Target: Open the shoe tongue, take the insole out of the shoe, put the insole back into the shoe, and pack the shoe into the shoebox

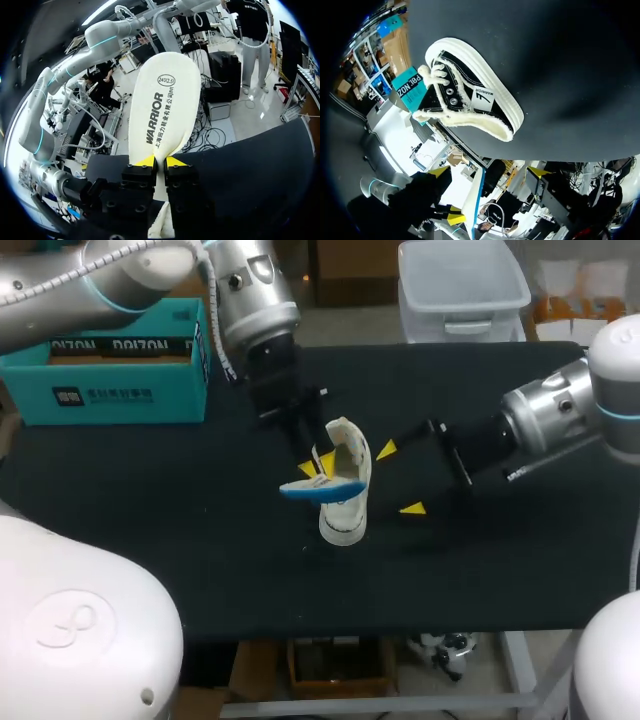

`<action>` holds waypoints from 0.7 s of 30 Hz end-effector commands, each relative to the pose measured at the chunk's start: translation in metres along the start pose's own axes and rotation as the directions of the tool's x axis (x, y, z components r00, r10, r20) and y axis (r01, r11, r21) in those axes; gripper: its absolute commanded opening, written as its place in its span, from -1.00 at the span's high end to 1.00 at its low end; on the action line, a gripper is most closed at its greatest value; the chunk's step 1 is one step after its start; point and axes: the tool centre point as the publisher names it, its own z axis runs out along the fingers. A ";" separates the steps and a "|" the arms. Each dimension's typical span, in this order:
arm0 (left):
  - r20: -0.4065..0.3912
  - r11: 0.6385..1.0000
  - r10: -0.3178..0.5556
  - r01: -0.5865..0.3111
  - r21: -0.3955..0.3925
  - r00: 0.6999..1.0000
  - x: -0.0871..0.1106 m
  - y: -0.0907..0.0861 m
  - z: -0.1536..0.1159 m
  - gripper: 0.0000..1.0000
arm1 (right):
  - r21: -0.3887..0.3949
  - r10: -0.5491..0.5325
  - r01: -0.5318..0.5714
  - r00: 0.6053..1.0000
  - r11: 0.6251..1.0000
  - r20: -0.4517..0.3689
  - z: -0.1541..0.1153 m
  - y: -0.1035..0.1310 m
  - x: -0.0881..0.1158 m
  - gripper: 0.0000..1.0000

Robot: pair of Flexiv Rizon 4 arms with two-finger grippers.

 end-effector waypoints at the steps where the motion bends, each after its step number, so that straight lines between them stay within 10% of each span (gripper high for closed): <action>1: 0.003 0.960 0.025 -0.023 -0.278 1.000 0.003 -0.005 0.011 1.00 | 0.000 -0.031 0.031 0.997 1.000 -0.076 0.011 -0.003 -0.010 -1.00; 13: -0.036 0.917 0.055 -0.065 -0.393 0.998 0.007 0.012 0.027 1.00 | 0.009 -0.084 0.086 0.985 0.996 -0.148 0.021 -0.007 0.000 -1.00; 17: -0.040 0.911 0.064 -0.075 -0.405 0.997 0.009 0.020 0.031 1.00 | 0.034 -0.069 0.075 0.984 0.997 -0.167 0.023 -0.003 0.000 -0.31; 21: -0.041 0.916 0.070 -0.081 -0.394 0.997 0.009 0.028 0.035 1.00 | 0.046 -0.060 0.068 0.984 0.997 -0.170 0.027 0.003 0.004 -0.07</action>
